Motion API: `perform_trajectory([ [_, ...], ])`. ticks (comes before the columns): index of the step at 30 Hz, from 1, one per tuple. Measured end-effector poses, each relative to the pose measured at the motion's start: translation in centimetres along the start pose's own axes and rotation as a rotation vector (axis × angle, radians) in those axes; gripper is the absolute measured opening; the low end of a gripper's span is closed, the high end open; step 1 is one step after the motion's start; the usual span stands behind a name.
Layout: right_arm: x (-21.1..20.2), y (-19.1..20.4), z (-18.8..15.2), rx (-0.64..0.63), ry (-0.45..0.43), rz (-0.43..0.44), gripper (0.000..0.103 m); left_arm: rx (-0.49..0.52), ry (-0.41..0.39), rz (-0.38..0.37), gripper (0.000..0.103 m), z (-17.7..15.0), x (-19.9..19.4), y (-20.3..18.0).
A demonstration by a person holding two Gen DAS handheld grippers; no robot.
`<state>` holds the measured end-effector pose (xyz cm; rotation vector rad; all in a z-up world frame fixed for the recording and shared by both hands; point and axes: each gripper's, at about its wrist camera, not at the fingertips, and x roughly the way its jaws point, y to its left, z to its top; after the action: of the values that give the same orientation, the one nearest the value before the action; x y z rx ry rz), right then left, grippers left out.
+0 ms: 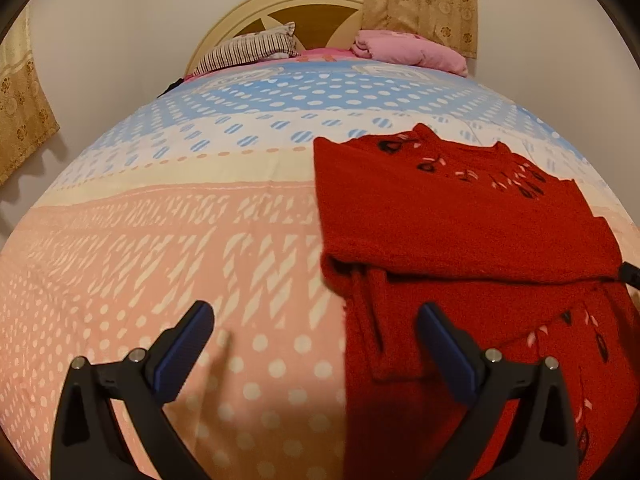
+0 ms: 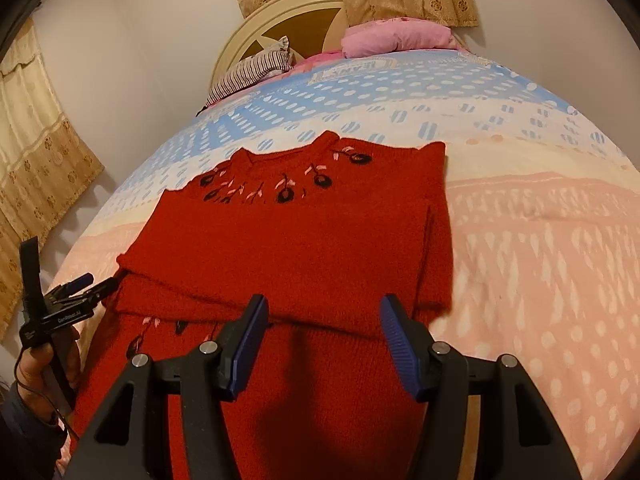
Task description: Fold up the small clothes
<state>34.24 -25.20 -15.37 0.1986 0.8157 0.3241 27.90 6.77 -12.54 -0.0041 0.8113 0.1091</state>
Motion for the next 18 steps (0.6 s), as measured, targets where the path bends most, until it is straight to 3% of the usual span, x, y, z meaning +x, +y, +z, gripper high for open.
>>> perform_trajectory([
  [18, -2.4, 0.1, -2.8, 0.008, 0.021, -0.018, 0.06, 0.045, -0.042, -0.011, 0.103, -1.9, -3.6, -1.1],
])
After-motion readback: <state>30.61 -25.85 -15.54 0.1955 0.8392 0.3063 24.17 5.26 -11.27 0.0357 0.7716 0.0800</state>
